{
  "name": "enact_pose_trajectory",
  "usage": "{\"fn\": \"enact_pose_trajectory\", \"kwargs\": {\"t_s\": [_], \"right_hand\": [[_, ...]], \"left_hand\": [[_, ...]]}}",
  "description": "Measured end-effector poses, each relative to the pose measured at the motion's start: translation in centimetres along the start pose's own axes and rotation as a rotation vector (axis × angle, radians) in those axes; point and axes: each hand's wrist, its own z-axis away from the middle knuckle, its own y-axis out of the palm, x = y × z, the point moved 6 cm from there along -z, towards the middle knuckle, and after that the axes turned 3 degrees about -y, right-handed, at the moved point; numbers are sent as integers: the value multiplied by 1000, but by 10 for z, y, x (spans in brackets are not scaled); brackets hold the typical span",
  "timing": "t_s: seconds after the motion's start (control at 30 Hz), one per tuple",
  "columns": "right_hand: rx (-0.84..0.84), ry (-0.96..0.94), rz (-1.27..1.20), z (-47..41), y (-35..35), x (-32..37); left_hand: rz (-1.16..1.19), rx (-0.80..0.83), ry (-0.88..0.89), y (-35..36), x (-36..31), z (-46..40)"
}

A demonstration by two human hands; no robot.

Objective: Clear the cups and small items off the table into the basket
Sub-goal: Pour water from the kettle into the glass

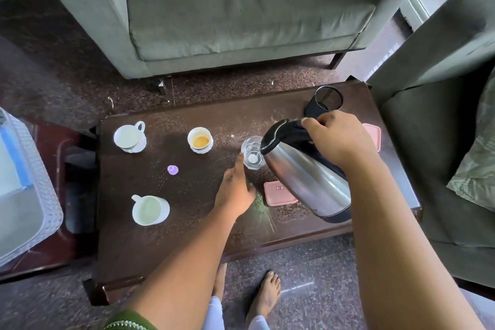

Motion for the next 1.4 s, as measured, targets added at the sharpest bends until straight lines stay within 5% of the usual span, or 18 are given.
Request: {"fn": "enact_pose_trajectory", "kwargs": {"t_s": [0.3, 1.4], "right_hand": [[-9, 10, 0, -6, 6, 1], [52, 28, 9, -19, 18, 1]], "left_hand": [[172, -67, -129, -11, 4, -36], [166, 7, -60, -20, -9, -55]]}}
